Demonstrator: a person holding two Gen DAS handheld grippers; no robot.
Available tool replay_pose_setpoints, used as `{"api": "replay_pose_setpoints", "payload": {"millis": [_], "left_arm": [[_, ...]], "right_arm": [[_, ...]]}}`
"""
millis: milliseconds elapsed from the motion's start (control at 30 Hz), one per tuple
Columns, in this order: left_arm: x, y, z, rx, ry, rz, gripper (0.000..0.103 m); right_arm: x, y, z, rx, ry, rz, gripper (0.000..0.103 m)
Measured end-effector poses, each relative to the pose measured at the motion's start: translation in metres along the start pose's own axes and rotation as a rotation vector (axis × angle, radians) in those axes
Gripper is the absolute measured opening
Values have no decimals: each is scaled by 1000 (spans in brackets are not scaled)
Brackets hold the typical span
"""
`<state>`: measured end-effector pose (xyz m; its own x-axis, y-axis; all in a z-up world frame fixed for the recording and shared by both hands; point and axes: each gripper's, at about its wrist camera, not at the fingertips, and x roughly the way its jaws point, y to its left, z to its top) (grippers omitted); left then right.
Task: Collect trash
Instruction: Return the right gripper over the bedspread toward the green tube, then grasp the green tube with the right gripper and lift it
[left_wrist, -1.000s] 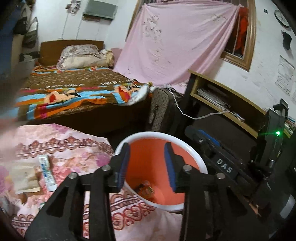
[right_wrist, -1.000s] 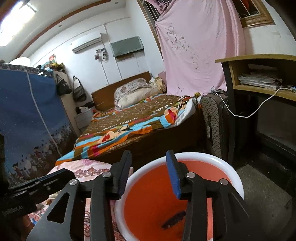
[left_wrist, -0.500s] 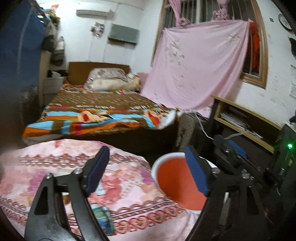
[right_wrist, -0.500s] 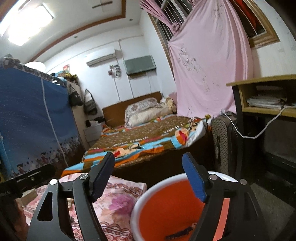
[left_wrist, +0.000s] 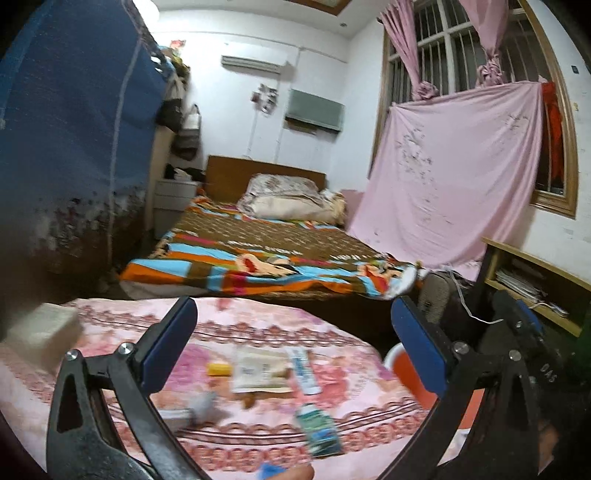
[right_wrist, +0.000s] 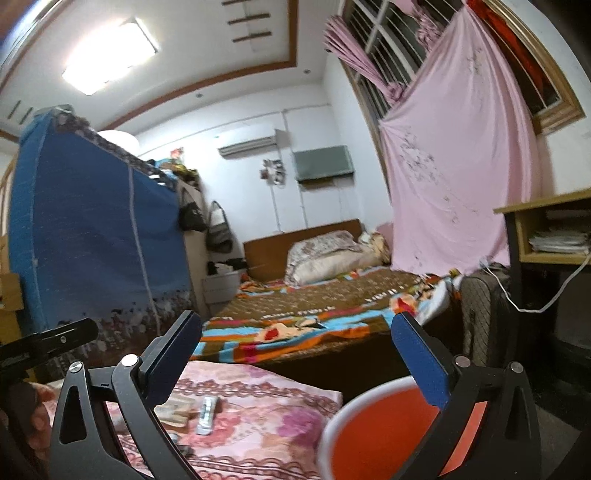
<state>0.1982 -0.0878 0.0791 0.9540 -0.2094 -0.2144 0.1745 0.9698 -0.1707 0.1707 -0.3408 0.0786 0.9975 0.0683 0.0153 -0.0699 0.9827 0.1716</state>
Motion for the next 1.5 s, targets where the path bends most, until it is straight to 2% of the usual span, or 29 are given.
{"api": "replay_pose_setpoints", "payload": {"millis": [267,467,800,1067,1200,1333,1500], "left_arm": [[-25,40,-12,-1,-43,101,92],[-45,63,-24,-10,-55,127,92],[-51,82,-38,-25,-6,155,91],[-38,87,-43,-48,77,157,91],[-27,90,-45,-57,139,163,91],[-10,96,-47,-72,230,161,91],[19,102,-55,-96,397,135,90]], "right_arm": [[-2,34,-4,-61,-13,85,103],[-1,58,-12,-113,6,139,103],[11,92,-34,-216,128,209,103],[28,101,-46,-258,250,190,103],[41,105,-54,-272,345,177,103],[52,107,-62,-285,436,180,103],[67,108,-77,-295,569,167,103]]}}
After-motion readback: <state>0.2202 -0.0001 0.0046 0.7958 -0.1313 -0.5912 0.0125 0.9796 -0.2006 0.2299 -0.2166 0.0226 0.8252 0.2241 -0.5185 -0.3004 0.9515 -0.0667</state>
